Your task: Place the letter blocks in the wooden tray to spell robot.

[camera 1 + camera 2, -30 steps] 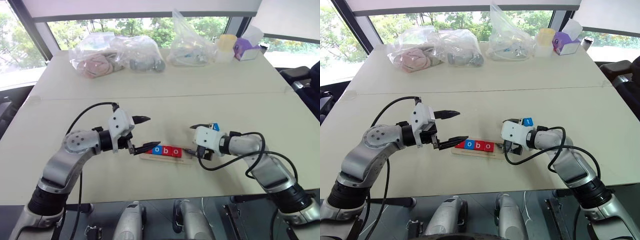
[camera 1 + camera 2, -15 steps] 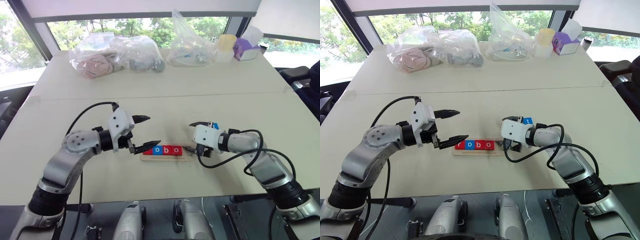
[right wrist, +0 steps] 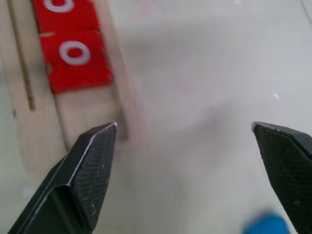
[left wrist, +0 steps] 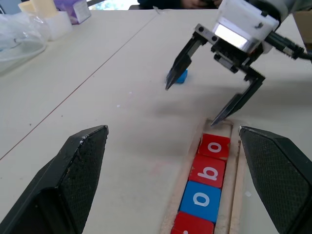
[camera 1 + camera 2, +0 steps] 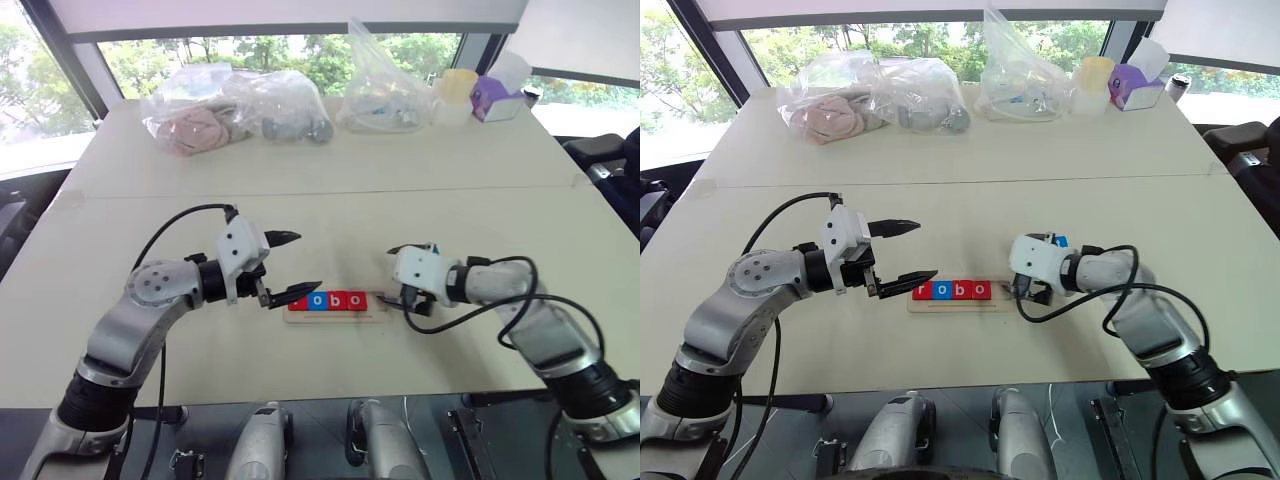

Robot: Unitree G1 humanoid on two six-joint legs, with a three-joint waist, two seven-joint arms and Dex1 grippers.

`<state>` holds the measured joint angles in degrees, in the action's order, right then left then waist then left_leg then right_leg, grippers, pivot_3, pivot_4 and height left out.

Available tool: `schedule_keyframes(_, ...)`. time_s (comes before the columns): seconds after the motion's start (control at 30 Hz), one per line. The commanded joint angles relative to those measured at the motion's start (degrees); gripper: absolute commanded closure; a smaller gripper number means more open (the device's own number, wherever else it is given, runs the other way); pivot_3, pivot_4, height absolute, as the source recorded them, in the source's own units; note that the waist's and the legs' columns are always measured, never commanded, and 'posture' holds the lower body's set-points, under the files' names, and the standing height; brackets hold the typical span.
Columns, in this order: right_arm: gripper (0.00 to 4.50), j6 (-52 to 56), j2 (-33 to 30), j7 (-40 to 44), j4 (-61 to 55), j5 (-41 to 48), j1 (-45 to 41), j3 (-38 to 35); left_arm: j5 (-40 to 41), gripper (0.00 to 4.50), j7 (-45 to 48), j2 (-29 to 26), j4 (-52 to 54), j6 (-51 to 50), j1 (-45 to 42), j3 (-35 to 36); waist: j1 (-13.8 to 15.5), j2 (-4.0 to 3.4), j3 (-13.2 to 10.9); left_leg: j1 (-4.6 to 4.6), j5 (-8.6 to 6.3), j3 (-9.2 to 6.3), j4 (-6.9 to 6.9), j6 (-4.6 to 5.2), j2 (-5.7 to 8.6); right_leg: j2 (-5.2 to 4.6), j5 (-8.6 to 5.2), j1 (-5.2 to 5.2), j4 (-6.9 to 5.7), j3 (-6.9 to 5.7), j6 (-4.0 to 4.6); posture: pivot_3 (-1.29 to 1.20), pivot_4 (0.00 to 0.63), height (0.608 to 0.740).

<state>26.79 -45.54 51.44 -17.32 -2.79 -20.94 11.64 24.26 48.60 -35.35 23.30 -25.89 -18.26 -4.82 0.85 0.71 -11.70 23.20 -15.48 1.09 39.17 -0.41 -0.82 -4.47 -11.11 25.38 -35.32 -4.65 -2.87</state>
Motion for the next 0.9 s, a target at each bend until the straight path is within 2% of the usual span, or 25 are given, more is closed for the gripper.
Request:
schedule_keyframes(0.03,0.01,9.01,-2.06,3.6,-8.02,7.85,-1.57,-7.15,0.23,0.0,0.38,0.23,0.89,1.06,-0.78,0.49,-0.06,0.0,0.0,0.0,0.0,0.0,0.0,0.0,0.0,0.0,0.0,0.01,0.0,0.0,0.0,0.0,0.15,0.74)
schedule_keyframes(0.1,0.01,13.88,-1.85,3.94,-10.15,12.06,-1.98,-10.86,0.14,0.0,0.43,0.41,0.66,1.22,-0.93,0.31,-0.07,0.0,0.0,-0.01,0.0,0.0,-0.01,0.0,-0.02,0.03,0.0,0.02,-0.01,0.0,0.0,0.0,0.15,0.74)
schedule_keyframes(0.23,0.01,20.73,1.38,-1.5,-9.23,15.61,-3.41,-16.35,-0.16,0.0,0.56,0.97,-0.12,1.6,-1.56,-0.06,-0.04,0.0,0.0,-0.03,0.0,-0.01,-0.01,0.0,-0.03,0.05,0.0,0.02,-0.03,-0.01,0.01,0.0,0.15,0.74)
schedule_keyframes(0.4,0.01,30.52,8.4,-16.12,-3.51,12.53,-6.39,-19.6,-0.36,0.0,0.65,1.22,-0.53,1.91,-1.86,-0.25,-0.07,0.02,0.01,0.0,0.0,0.02,-0.01,0.0,-0.01,0.01,0.01,0.04,-0.03,0.0,0.03,0.0,0.15,0.74)
schedule_keyframes(0.57,0.01,43.57,20.33,-31.04,-2.74,9.61,-9.08,-21.44,-0.58,0.0,0.58,1.15,-0.44,1.95,-1.68,-0.22,-0.18,-0.01,0.02,0.05,0.0,0.02,-0.04,0.0,0.0,0.04,0.15,0.09,-0.03,0.01,0.14,0.0,0.15,0.74)
schedule_keyframes(0.73,0.01,48.79,27.67,-38.73,-1.89,8.51,-11.84,-23.21,-0.59,0.0,0.4,1.27,-0.06,1.64,-1.72,-0.2,-0.19,-0.05,0.02,0.05,0.0,0.01,-0.05,0.0,-0.01,0.06,0.21,0.13,-0.1,0.01,0.08,0.0,0.15,0.74)
schedule_keyframes(0.9,0.01,49.29,29.12,-42.12,-0.54,7.87,-10.7,-22.03,-0.65,0.0,0.04,1.24,0.34,1.46,-1.52,-0.12,-0.15,-0.06,0.03,0.08,0.0,-0.02,-0.05,0.0,0.0,0.03,0.19,0.11,-0.05,0.01,0.07,0.0,0.15,0.74)
